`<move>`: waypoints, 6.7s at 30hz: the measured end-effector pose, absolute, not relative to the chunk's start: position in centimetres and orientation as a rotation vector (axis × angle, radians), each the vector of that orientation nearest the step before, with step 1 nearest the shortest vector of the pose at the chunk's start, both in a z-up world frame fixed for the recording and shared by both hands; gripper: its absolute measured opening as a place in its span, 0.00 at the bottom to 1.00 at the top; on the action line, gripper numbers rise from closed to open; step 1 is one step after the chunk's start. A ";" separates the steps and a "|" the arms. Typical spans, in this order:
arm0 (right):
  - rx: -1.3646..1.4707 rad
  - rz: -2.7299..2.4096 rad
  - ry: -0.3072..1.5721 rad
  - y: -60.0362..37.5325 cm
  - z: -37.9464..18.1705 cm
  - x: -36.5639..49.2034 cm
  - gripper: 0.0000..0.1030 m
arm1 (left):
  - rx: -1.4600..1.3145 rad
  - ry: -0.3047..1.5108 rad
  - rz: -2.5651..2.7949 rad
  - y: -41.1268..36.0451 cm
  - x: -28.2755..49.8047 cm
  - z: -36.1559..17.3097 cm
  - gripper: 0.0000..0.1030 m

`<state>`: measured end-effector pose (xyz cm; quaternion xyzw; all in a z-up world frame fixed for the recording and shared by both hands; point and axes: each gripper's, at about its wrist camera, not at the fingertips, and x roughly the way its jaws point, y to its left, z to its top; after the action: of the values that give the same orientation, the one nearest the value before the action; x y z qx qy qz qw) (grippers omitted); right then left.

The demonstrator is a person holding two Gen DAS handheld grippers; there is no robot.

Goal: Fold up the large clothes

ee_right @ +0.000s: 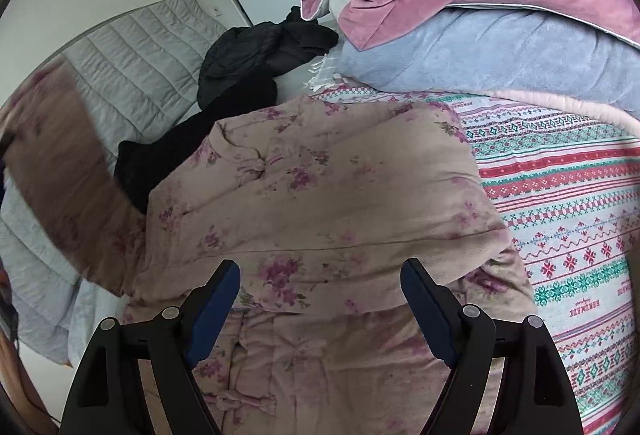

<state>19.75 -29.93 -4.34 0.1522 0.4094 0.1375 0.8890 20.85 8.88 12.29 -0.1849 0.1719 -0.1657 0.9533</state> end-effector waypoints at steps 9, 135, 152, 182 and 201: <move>0.544 0.331 0.836 -34.5 -5.5 20.3 0.81 | -0.348 0.651 -0.498 -5.6 23.0 1.2 0.21; 0.567 0.605 0.798 -36.3 3.6 3.7 0.20 | -0.620 0.757 -0.753 17.2 1.8 4.1 0.18; 0.712 0.247 0.849 -39.0 -8.7 27.5 0.20 | -0.498 0.836 -0.312 18.9 24.6 -7.2 0.22; 0.270 0.161 0.850 -38.8 -5.8 26.4 0.65 | -0.230 0.871 -0.247 21.2 24.3 -4.9 0.82; 0.185 -0.063 0.475 -37.4 2.3 32.3 0.02 | -0.317 0.516 -0.110 21.7 27.5 4.0 0.12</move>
<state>32.26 -37.37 2.29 0.0916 0.2348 -0.0311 0.9672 27.54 21.71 3.99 -0.1561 0.2540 -0.0543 0.9530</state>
